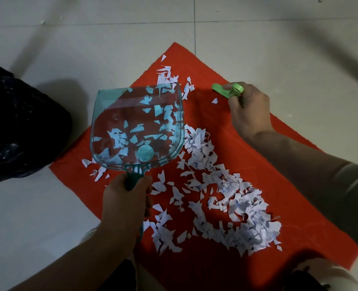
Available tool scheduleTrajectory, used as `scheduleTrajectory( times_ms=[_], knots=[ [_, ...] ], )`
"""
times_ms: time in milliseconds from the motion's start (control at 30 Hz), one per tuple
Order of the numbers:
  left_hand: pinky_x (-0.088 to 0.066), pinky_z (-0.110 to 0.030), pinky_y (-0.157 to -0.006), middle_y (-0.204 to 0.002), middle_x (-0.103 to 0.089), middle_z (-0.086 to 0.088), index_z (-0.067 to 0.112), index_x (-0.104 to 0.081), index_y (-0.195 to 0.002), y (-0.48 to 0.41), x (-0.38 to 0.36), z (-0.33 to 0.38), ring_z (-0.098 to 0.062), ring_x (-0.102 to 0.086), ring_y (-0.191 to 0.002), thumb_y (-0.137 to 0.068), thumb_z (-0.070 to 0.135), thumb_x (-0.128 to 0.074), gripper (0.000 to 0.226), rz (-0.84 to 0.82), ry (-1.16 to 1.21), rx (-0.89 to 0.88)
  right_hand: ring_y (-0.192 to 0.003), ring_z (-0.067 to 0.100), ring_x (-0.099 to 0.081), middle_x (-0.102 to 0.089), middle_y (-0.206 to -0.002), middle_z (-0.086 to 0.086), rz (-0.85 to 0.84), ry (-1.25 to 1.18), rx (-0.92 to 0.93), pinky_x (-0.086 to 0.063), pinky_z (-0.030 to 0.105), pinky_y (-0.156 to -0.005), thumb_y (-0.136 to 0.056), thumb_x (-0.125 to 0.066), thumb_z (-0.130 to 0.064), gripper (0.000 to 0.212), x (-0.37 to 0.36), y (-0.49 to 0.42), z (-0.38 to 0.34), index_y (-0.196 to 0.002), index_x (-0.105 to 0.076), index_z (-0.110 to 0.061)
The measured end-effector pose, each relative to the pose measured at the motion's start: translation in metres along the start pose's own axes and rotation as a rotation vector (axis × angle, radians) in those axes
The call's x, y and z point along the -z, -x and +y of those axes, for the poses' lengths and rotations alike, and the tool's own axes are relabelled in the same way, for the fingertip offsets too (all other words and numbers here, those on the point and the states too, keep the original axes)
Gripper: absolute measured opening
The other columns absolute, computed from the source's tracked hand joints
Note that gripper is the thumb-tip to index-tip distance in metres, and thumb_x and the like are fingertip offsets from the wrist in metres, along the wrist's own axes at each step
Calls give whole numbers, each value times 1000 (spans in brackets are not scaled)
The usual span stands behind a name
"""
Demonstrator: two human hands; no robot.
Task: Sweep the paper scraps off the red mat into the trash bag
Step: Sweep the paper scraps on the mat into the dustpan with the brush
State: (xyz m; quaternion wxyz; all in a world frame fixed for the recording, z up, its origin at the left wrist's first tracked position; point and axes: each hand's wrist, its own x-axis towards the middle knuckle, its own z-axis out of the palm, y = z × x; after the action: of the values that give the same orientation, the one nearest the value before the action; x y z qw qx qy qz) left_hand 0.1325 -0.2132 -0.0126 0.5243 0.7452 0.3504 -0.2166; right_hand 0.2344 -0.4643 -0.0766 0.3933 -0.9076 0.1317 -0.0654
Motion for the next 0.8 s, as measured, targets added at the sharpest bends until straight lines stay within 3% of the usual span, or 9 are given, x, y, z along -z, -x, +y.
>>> scheduleTrajectory(
  times_ms=[167, 267, 367, 500, 667, 800],
  knots=[
    [-47, -26, -45, -60, -57, -5, 10, -62, -92, 1, 0, 0, -15, -50, -46, -90, 19, -61, 9, 1, -7, -4, -49, 13, -44, -64, -74, 5, -131, -61, -10, -37, 27, -49, -93, -45, -14, 26, -2, 12, -6, -99, -70, -14],
    [-46, -24, -43, -60, -57, -6, 10, -62, -93, 0, -1, 0, -14, -50, -45, -91, 19, -61, 9, 5, -14, -8, -52, 13, -46, -59, -68, -6, -83, -147, 9, -38, 26, -49, -90, -42, -18, 27, 3, 19, -11, -88, -69, -15],
    [-46, -25, -42, -61, -58, -6, 7, -62, -95, 1, 0, -2, -14, -51, -44, -90, 18, -62, 12, 6, -19, -28, -50, 5, -42, -56, -68, -11, 9, -138, -43, -34, 19, -49, -89, -43, -17, 28, 7, 12, -9, -96, -70, -17],
    [-46, -26, -43, -65, -59, -7, 7, -63, -99, 2, -1, -1, -16, -51, -46, -90, 18, -62, 14, 7, -15, -22, -49, 3, -39, -63, -79, 2, -29, -40, -62, -34, 21, -50, -93, -46, -12, 30, 5, 9, -3, -112, -69, -13],
    [-46, -26, -44, -65, -58, -7, 6, -62, -100, 3, -2, 1, -15, -51, -47, -90, 18, -62, 15, 3, -24, -22, -43, 5, -44, -62, -70, 1, -249, -56, 44, -31, 14, -40, -97, -46, -10, 25, -4, 40, -16, -103, -70, -11],
    [-46, -26, -45, -66, -58, -7, 9, -61, -99, 4, -1, 1, -15, -51, -49, -90, 18, -61, 13, 5, -18, -8, -51, 15, -48, -65, -74, 1, -184, -145, 45, -38, 21, -46, -95, -45, -12, 25, -1, 42, -20, -90, -69, -19]
  ],
)
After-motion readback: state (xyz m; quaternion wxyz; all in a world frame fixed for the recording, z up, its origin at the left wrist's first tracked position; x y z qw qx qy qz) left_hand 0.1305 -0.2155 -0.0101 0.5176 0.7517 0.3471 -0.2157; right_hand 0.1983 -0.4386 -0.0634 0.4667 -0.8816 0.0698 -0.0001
